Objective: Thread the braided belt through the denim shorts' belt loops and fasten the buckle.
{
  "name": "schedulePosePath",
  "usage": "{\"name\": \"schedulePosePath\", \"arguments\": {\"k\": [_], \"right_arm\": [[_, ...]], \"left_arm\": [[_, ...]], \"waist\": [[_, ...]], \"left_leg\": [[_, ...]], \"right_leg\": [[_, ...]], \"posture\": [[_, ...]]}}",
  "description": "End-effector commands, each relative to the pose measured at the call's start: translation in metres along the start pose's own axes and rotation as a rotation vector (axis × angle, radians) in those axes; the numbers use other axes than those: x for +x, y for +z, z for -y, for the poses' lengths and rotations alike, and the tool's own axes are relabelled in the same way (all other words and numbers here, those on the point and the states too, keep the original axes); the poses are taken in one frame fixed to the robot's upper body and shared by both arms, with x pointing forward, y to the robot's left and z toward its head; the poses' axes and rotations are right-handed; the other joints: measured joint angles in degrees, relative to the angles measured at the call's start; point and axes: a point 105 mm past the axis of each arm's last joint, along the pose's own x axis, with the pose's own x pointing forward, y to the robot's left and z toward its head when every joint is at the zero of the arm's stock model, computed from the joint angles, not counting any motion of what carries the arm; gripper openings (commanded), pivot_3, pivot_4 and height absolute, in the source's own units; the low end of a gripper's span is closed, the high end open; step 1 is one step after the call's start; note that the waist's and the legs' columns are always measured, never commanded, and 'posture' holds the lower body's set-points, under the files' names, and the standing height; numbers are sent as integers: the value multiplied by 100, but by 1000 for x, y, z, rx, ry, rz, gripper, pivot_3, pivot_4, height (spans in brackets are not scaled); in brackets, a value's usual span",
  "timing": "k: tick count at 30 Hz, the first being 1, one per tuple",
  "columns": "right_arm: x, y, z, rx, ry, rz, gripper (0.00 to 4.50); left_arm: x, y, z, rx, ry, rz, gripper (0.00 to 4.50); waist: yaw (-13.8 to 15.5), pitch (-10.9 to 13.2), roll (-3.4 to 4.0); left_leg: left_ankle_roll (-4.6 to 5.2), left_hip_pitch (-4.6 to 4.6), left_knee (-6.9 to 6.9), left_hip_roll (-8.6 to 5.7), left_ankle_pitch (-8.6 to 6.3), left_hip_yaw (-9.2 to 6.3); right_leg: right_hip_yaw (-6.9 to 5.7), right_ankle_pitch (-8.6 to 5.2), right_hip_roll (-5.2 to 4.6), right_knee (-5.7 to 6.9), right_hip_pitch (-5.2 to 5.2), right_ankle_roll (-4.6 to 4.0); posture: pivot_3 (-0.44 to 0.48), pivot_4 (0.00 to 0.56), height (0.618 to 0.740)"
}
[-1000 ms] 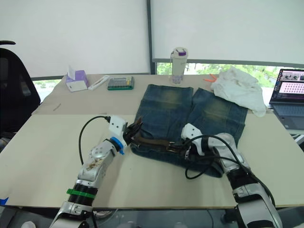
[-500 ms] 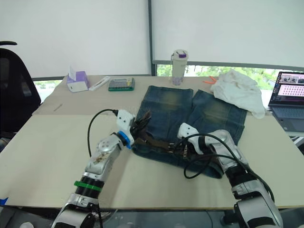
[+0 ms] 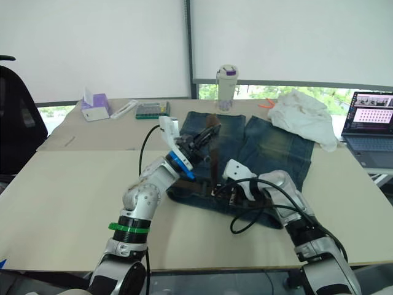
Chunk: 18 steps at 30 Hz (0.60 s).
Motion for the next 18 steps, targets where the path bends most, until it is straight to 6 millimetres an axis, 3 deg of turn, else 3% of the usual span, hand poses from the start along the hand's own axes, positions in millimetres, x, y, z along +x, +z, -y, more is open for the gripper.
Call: {"name": "schedulePosePath", "arguments": {"k": [1,6,10,15,18], "right_arm": [[17,-67,-41,158,97,-233,57],[17,-70,-45,168,90,-238,57],[14,-72,-41,163,56,-231,57],[13,-41,-32,160,-5,-17,57],[5,-21,-31,147,-34,137,57]], "left_arm": [[4,50,42,-89,-179,180,0],[-9,53,34,-296,-154,200,0],[-15,38,11,-285,-31,122,0],[-24,22,-30,-208,187,82,0],[-30,19,-41,-195,232,79,0]], "waist": [[-11,0,0],[-13,0,-1],[-8,1,-2],[26,-3,-8],[49,-1,-9]], "left_leg": [[0,0,0,0,0,-1],[0,1,0,0,0,-3],[-1,7,0,-1,0,-4],[-2,18,0,-4,0,-4],[-3,12,0,-4,-1,-1]], "right_leg": [[0,0,2,0,0,0],[0,0,4,0,0,1],[1,0,7,-2,4,1],[1,0,10,-7,16,0],[5,-1,9,-10,10,0]], "posture": [[0,150,740],[0,150,740],[0,150,740],[0,150,740],[0,150,740]]}}
